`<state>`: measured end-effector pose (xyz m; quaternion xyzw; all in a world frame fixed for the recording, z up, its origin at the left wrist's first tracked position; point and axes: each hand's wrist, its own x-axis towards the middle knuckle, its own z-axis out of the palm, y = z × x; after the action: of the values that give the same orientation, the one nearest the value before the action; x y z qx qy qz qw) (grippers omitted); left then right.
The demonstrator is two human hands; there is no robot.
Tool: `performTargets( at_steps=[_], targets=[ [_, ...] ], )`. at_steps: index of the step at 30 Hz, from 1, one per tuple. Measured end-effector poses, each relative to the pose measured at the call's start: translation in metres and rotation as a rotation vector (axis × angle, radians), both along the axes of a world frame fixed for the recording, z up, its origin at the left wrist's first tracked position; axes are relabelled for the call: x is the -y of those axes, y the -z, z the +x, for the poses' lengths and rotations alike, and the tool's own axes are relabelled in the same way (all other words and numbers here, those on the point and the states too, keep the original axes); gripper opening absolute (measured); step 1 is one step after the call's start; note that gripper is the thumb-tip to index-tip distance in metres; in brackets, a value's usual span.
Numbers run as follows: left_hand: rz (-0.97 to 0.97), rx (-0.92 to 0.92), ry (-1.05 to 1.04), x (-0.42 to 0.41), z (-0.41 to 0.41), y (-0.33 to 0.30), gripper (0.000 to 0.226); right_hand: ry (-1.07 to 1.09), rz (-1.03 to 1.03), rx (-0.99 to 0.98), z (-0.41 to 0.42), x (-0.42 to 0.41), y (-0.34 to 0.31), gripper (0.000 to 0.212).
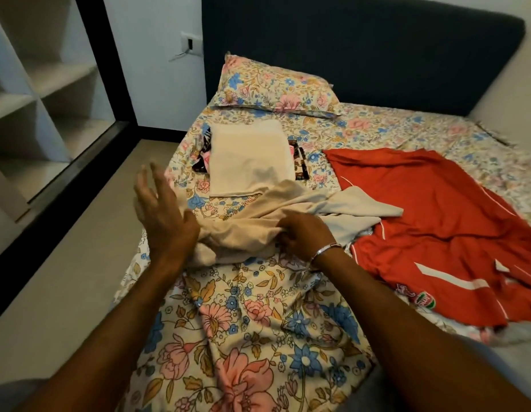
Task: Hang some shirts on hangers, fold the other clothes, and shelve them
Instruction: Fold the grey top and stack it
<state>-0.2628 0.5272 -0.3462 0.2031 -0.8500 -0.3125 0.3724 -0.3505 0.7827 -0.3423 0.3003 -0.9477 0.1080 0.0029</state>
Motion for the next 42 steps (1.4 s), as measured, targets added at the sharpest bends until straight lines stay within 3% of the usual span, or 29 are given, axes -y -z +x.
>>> performTargets(
  at_steps=[2, 4, 6, 8, 10, 13, 15, 17, 20, 22, 25, 28, 31, 34, 36, 39, 42],
  targets=[
    [-0.179, -0.059, 0.281, -0.023, 0.004, -0.009, 0.098, 0.049, -0.242, -0.002, 0.003, 0.005, -0.006, 0.015],
    [-0.296, 0.025, 0.611, -0.048, 0.004, -0.007, 0.09, 0.043, -0.524, 0.078, 0.007, 0.012, -0.015, 0.023],
    [-0.232, 0.13, 0.711, -0.061, 0.005, -0.002, 0.074, -0.041, -0.744, 0.198, 0.012, 0.02, -0.028, 0.023],
    [-0.074, 0.046, 0.662, -0.057, 0.005, -0.005, 0.046, -0.171, -0.749, 0.216, 0.014, 0.019, -0.034, 0.019],
    [-0.044, -0.073, 0.585, -0.045, 0.004, -0.014, 0.027, -0.21, -0.574, 0.138, 0.01, 0.011, -0.031, 0.028],
    [0.033, -0.141, 0.401, -0.017, 0.003, -0.024, 0.024, 0.056, -0.254, -0.068, 0.001, -0.004, -0.022, 0.036],
    [0.118, -0.115, 0.204, 0.006, 0.005, -0.021, 0.026, 0.263, -0.218, -0.142, -0.005, -0.011, -0.021, 0.033],
    [0.103, 0.007, 0.009, 0.028, 0.007, -0.015, 0.029, 0.358, -0.307, -0.115, -0.013, -0.016, -0.021, 0.026],
    [-0.132, 0.205, -0.07, 0.033, 0.005, -0.012, 0.068, 0.366, -0.753, 0.319, -0.018, -0.011, -0.024, 0.023],
    [-0.133, 0.153, 0.21, 0.012, -0.001, -0.018, 0.093, 0.288, -1.001, 0.591, -0.013, -0.002, -0.028, 0.018],
    [0.001, 0.106, 0.732, -0.037, -0.002, -0.028, 0.081, 0.13, -1.081, 0.828, 0.0, 0.01, -0.038, 0.016],
    [0.012, -0.02, 0.807, -0.062, -0.001, -0.024, 0.045, 0.037, -1.215, 0.982, 0.006, 0.015, -0.036, 0.019],
    [0.071, -0.122, 0.71, -0.061, -0.004, -0.023, 0.031, 0.102, -1.278, 0.946, 0.002, 0.019, -0.031, 0.052],
    [0.233, -0.102, 0.701, -0.061, -0.004, -0.028, 0.042, 0.17, -1.337, 0.798, -0.008, 0.024, -0.027, 0.071],
    [0.238, -0.039, 0.709, -0.065, -0.001, -0.025, 0.036, 0.179, -1.343, 0.784, -0.004, 0.028, -0.029, 0.061],
    [0.309, -0.038, 0.643, -0.062, -0.002, -0.016, 0.014, 0.218, -1.292, 0.712, 0.003, 0.026, -0.036, 0.016],
    [0.468, -0.052, 0.604, -0.052, -0.003, -0.016, 0.012, 0.373, -1.241, 0.441, -0.006, 0.01, -0.034, 0.02]
  ],
)
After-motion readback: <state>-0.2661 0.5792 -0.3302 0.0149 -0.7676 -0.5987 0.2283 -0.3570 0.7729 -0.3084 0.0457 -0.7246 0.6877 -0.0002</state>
